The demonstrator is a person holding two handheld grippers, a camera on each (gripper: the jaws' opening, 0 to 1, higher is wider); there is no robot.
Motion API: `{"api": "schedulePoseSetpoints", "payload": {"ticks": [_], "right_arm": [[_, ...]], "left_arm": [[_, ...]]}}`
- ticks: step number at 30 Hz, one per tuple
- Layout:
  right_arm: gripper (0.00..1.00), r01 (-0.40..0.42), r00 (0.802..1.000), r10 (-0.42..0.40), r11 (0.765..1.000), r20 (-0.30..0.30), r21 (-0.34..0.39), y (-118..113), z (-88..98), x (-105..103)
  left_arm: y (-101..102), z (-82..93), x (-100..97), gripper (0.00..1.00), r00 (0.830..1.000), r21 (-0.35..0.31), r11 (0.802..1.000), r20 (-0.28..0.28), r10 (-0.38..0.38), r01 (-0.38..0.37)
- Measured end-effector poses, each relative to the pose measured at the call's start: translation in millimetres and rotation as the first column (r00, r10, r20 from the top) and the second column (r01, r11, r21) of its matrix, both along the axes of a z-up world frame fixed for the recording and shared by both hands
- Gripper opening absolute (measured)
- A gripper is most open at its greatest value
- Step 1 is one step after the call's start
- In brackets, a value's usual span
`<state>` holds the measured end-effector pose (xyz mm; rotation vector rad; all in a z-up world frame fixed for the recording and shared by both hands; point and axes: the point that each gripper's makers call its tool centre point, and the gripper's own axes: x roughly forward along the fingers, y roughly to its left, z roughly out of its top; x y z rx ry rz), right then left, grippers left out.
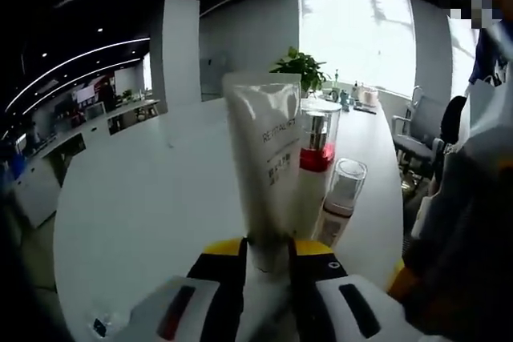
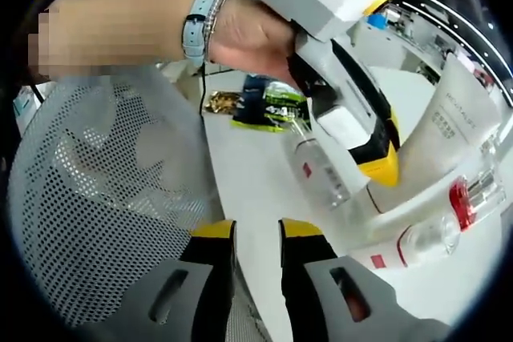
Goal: Arrange the skincare products in the storage area until every visible bottle or jar stands upright without overlapping.
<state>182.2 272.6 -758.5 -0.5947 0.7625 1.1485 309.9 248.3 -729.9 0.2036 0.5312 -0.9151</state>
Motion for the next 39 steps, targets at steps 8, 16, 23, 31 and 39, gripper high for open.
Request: {"api": "schedulePoseSetpoints", "payload": {"ticks": [8,16,23,31,39], "right_arm": [[0.19,-0.003,1.0,0.003,1.0,0.001,-0.005,-0.3,-0.9,-0.6],[0.19,-0.008,1.0,0.008,1.0,0.002,-0.016,-1.1,-2.7,-1.0],[0.19,-0.007,1.0,0.008,1.0,0.01,-0.024,-2.4,-3.6,0.2],[0.19,-0.012,1.0,0.013,0.999,0.02,-0.03,-2.3,-3.8,0.6],[0.19,-0.02,0.999,0.02,1.0,0.036,-0.017,0.9,0.0,0.5]], "left_arm": [[-3.1,0.8,0.7,0.22,1.0,-0.003,1.0,0.014,-0.004,0.004],[-5.2,1.1,1.4,0.23,1.0,-0.003,1.0,0.025,-0.015,0.015],[1.7,1.7,-0.9,0.23,1.0,-0.001,1.0,-0.001,-0.02,0.02],[26.3,23.5,3.6,0.25,0.999,0.023,0.999,0.008,0.032,-0.032],[65.9,38.7,-11.4,0.26,0.996,0.145,0.987,0.068,0.065,-0.074]]}}
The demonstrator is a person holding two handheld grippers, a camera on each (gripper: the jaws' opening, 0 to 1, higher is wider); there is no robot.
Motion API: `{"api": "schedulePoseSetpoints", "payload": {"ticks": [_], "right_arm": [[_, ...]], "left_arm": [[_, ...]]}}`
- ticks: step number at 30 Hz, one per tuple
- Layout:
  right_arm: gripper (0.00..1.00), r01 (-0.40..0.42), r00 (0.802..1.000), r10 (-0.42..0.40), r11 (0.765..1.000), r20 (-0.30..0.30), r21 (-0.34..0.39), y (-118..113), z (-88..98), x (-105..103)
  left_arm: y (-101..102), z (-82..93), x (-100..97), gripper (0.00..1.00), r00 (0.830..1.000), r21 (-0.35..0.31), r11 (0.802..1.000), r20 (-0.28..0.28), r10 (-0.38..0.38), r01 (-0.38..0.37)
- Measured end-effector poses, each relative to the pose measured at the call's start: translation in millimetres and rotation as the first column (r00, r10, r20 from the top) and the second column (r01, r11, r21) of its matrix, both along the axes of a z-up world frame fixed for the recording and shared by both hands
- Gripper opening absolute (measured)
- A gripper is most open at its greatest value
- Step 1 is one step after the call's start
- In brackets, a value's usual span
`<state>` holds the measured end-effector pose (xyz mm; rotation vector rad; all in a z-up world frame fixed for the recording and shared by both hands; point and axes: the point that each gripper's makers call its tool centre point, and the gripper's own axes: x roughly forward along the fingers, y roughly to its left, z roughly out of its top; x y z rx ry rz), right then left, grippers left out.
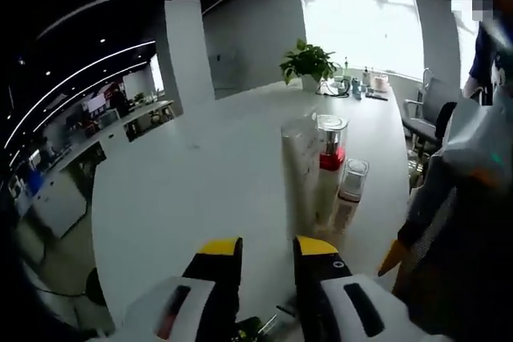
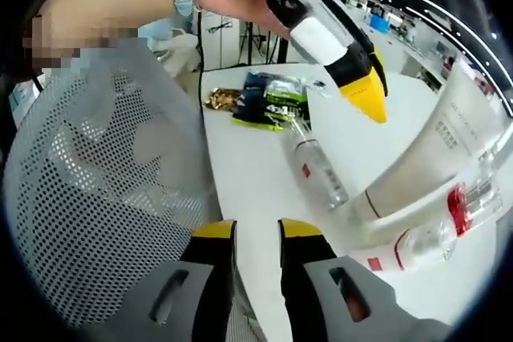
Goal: Arrange the skincare products in the storage area until every visible bottle or jar stands upright without overlapping.
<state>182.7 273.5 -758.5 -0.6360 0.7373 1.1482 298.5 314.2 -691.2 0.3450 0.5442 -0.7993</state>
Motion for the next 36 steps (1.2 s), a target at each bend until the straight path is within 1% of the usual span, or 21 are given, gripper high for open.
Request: {"api": "schedulePoseSetpoints", "payload": {"ticks": [1,3,4,5,6,8,9,10,11,12,13,14,15,17,20,23,26,32,33,36], "right_arm": [[0.19,-0.001,1.0,0.001,1.0,0.001,0.002,0.6,0.4,-0.2],[0.19,-0.006,1.0,0.006,1.0,0.004,0.004,2.1,1.1,-0.8],[0.19,-0.009,1.0,0.009,1.0,0.006,0.003,2.7,1.1,-1.5],[0.19,-0.012,1.0,0.012,1.0,0.007,0.002,3.0,1.2,-1.8],[0.19,-0.015,1.0,0.015,1.0,0.01,0.001,3.5,1.2,-2.3],[0.19,-0.018,1.0,0.018,1.0,0.013,-0.002,3.6,0.8,-2.4],[0.19,-0.017,1.0,0.017,1.0,0.015,-0.006,3.0,0.1,-1.8],[0.19,-0.014,1.0,0.015,1.0,0.016,-0.01,2.4,-0.6,-0.9],[0.19,-0.014,1.0,0.014,1.0,0.016,-0.011,2.2,-0.7,-0.6],[0.19,-0.008,1.0,0.008,1.0,0.017,-0.011,1.4,-0.8,0.6],[0.19,-0.006,1.0,0.006,1.0,0.017,-0.013,0.8,-0.9,1.3],[0.19,-0.003,1.0,0.003,1.0,0.017,-0.015,0.3,-1.3,1.8],[0.19,0.0,1.0,0.001,1.0,0.016,-0.018,-0.5,-1.7,2.4],[0.19,0.003,1.0,-0.003,1.0,0.016,-0.017,-0.7,-1.5,3.1],[0.19,0.005,1.0,-0.004,1.0,0.013,-0.014,-0.4,-1.1,3.4],[0.19,0.006,1.0,-0.006,1.0,0.008,-0.009,0.2,-0.5,3.4],[0.19,0.007,1.0,-0.007,1.0,-0.004,-0.01,0.0,-1.4,2.3],[0.19,0.007,1.0,-0.007,1.0,-0.015,-0.011,-0.2,-2.3,1.3],[0.19,0.005,1.0,-0.006,1.0,-0.016,-0.012,-0.2,-2.7,0.9],[0.19,0.0,1.0,0.0,1.0,-0.019,-0.018,-0.3,-3.9,-0.3]], "left_arm": [[3.8,-2.4,-3.0,0.27,1.0,0.011,1.0,-0.002,0.001,-0.001],[13.7,-17.5,-12.4,0.3,1.0,0.063,0.998,-0.031,-0.005,0.007],[18.2,-27.9,-17.7,0.32,0.998,0.093,0.996,-0.055,-0.006,0.011],[20.3,-34.1,-20.0,0.33,0.998,0.11,0.994,-0.063,-0.006,0.013],[21.4,-39.8,-20.2,0.33,0.999,0.119,0.993,-0.052,-0.003,0.009],[21.8,-46.2,-21.3,0.33,0.998,0.11,0.994,-0.058,-0.002,0.008],[17.6,-52.7,-28.1,0.33,0.993,0.086,0.996,-0.116,-0.014,0.025],[16.8,-57.3,-32.4,0.34,0.988,0.109,0.993,-0.15,-0.033,0.049],[16.2,-61.7,-32.0,0.35,0.988,0.146,0.986,-0.142,-0.059,0.08],[16.9,-64.9,-30.5,0.35,0.99,0.172,0.981,-0.124,-0.072,0.093],[19.5,-72.4,-31.7,0.35,0.988,0.209,0.972,-0.136,-0.075,0.103],[20.7,-75.0,-32.6,0.35,0.987,0.222,0.97,-0.148,-0.071,0.103],[22.6,-81.8,-34.1,0.35,0.984,0.254,0.961,-0.164,-0.072,0.112],[24.2,-90.1,-36.0,0.35,0.98,0.3,0.942,-0.172,-0.099,0.148],[24.1,-95.7,-36.7,0.35,0.978,0.311,0.938,-0.182,-0.1,0.154],[27.5,-97.8,-36.3,0.35,0.978,0.329,0.932,-0.185,-0.097,0.154],[27.8,-97.3,-35.7,0.35,0.979,0.326,0.933,-0.182,-0.096,0.152],[27.2,-98.2,-35.6,0.29,0.978,0.336,0.928,-0.177,-0.108,0.163],[26.4,-98.8,-36.5,0.29,0.977,0.337,0.926,-0.179,-0.116,0.171],[23.0,-101.2,-41.9,0.28,0.972,0.355,0.912,-0.18,-0.151,0.208]]}}
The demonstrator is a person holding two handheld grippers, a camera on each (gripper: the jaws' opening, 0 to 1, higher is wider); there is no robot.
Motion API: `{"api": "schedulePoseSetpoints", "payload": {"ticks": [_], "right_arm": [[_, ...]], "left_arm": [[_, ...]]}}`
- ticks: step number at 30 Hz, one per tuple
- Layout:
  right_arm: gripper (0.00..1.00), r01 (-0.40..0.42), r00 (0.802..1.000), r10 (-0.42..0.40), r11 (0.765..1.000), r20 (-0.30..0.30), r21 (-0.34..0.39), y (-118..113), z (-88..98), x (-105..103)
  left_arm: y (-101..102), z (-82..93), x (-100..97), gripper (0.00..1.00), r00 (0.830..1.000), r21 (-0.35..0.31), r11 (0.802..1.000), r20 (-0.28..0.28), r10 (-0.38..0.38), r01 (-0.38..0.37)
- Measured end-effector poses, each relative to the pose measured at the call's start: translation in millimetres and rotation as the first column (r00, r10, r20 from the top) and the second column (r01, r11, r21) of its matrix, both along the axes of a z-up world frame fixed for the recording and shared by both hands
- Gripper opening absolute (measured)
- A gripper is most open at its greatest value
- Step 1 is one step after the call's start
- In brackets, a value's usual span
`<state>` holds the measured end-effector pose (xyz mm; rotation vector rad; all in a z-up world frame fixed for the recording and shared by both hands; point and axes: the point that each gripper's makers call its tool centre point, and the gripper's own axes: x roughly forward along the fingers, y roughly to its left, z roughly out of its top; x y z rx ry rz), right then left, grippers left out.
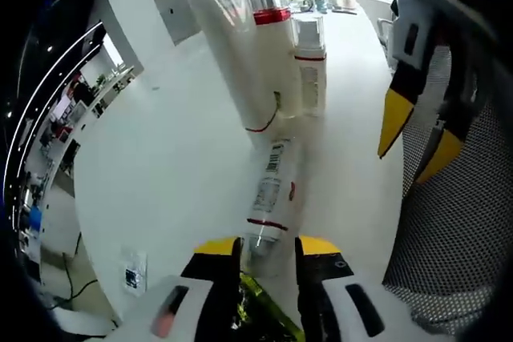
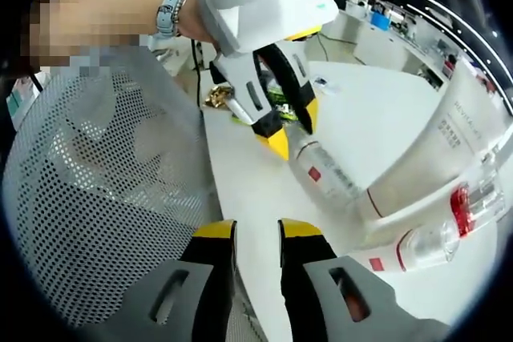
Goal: Arrange the skincare products in the storage area until every visible bottle or jar stands upright without overlapping.
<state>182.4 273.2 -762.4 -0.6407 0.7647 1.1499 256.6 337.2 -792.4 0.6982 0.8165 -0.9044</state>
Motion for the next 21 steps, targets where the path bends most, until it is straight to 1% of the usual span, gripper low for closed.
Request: {"api": "schedulePoseSetpoints", "payload": {"ticks": [2,6,8,13,18,21], "right_arm": [[0.19,-0.001,1.0,0.001,1.0,-0.003,0.0,0.3,-0.3,-0.7],[0.19,-0.003,1.0,0.003,1.0,-0.005,-0.003,0.2,-1.1,-1.1],[0.19,-0.003,1.0,0.003,1.0,-0.005,-0.003,0.2,-1.1,-1.1],[0.19,0.002,1.0,-0.002,1.0,-0.007,-0.002,-0.3,-0.9,-0.4],[0.19,0.001,1.0,-0.001,1.0,-0.008,-0.002,-0.1,-0.9,-1.1],[0.19,0.003,1.0,-0.003,1.0,-0.008,-0.001,-0.2,-0.8,-0.8]], "left_arm": [[-0.8,-1.3,-1.4,0.27,1.0,0.011,1.0,0.004,-0.018,0.018],[-0.5,-1.8,-2.0,0.24,1.0,0.007,1.0,-0.006,-0.019,0.019],[0.0,-2.0,-2.0,0.21,1.0,0.011,1.0,-0.005,-0.02,0.02],[-0.2,-4.1,-3.1,0.21,1.0,0.024,0.999,-0.002,-0.031,0.031],[-2.6,-7.8,-6.8,0.22,0.999,0.024,0.999,-0.015,-0.043,0.044],[-2.7,-6.2,-6.4,0.22,0.999,0.01,0.999,-0.017,-0.037,0.038]]}}
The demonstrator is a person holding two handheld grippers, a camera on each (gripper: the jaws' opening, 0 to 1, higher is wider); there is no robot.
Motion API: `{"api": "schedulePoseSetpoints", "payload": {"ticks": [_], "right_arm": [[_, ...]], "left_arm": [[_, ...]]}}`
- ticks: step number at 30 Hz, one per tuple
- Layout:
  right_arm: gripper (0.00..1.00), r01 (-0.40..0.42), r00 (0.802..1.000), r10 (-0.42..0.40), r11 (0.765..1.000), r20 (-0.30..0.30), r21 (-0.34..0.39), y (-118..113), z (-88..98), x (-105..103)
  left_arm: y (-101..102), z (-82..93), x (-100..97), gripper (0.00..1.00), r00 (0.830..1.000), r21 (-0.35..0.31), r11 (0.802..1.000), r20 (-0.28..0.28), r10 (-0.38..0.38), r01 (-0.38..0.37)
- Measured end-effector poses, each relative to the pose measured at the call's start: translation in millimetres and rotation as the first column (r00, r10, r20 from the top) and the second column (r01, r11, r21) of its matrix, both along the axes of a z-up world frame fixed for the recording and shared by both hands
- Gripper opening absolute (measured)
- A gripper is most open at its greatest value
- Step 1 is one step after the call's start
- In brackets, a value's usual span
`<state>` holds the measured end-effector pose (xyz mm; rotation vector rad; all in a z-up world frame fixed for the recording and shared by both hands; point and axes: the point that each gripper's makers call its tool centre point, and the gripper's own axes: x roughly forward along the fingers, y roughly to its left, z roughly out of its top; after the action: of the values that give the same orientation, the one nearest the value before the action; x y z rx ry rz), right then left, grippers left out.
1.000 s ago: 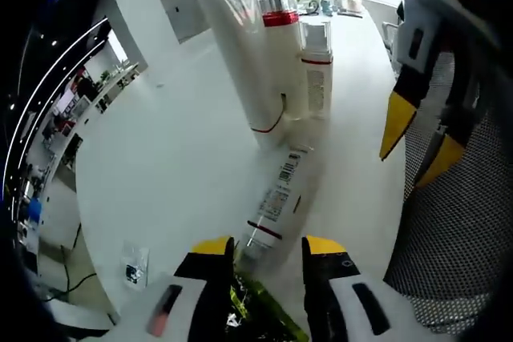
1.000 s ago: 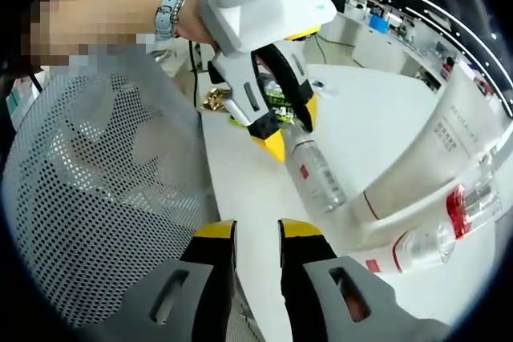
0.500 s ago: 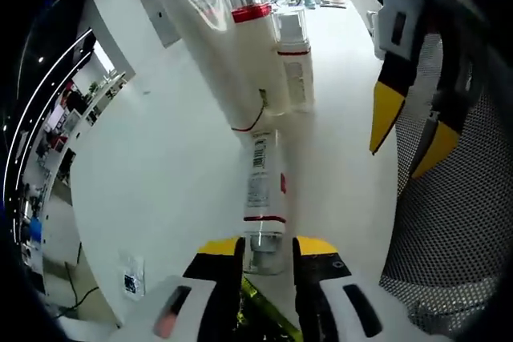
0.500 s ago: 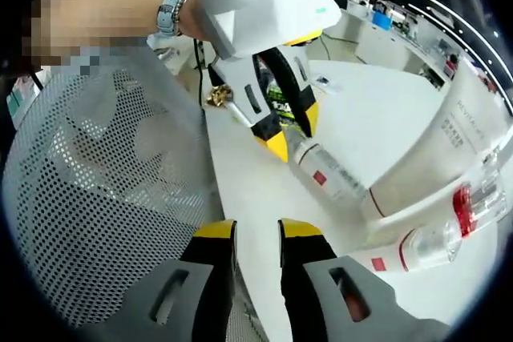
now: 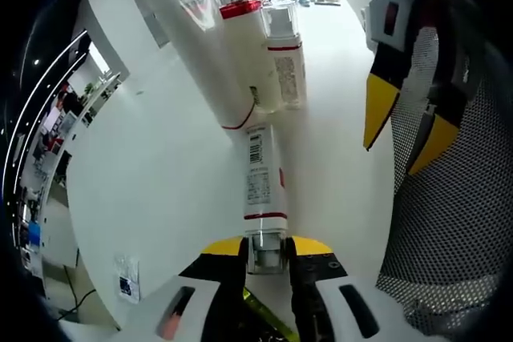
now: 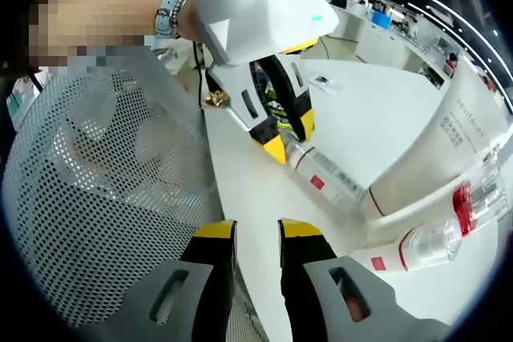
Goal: Arrange the skincare products in the storage area until every visible bottle or jar stands upright without overlapping.
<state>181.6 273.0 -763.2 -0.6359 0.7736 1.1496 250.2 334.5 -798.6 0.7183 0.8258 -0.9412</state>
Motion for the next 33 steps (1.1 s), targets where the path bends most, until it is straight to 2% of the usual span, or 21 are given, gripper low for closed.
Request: {"api": "schedulePoseSetpoints", "payload": {"ticks": [7,15,20,26,28,33], "right_arm": [[0.18,0.001,1.0,-0.001,1.0,-0.002,-0.006,-1.0,-0.9,0.0],[0.18,-0.001,1.0,0.001,1.0,-0.004,-0.011,-1.1,-1.8,-0.3],[0.18,0.004,1.0,-0.004,1.0,-0.003,0.001,-0.4,0.3,0.7],[0.19,0.016,1.0,-0.016,0.997,0.01,0.069,5.4,12.3,4.5],[0.19,0.018,1.0,-0.02,0.995,0.014,0.098,8.1,17.0,5.8],[0.21,0.033,0.998,-0.042,0.988,0.052,0.153,12.2,28.1,12.2]], "left_arm": [[-4.5,0.9,-3.5,0.21,0.999,-0.035,0.999,-0.026,0.02,-0.021],[-7.7,-1.5,-6.1,0.21,0.994,-0.092,0.993,-0.089,0.07,-0.078],[-9.9,-2.8,-8.8,0.2,0.993,-0.085,0.995,-0.107,0.051,-0.06],[-8.8,-0.6,-20.3,0.2,0.979,-0.058,0.995,-0.192,0.064,-0.077],[-11.5,3.0,-22.1,0.2,0.97,-0.083,0.991,-0.229,0.083,-0.104],[-13.1,14.9,-22.1,0.19,0.952,-0.143,0.975,-0.278,0.124,-0.169]]}}
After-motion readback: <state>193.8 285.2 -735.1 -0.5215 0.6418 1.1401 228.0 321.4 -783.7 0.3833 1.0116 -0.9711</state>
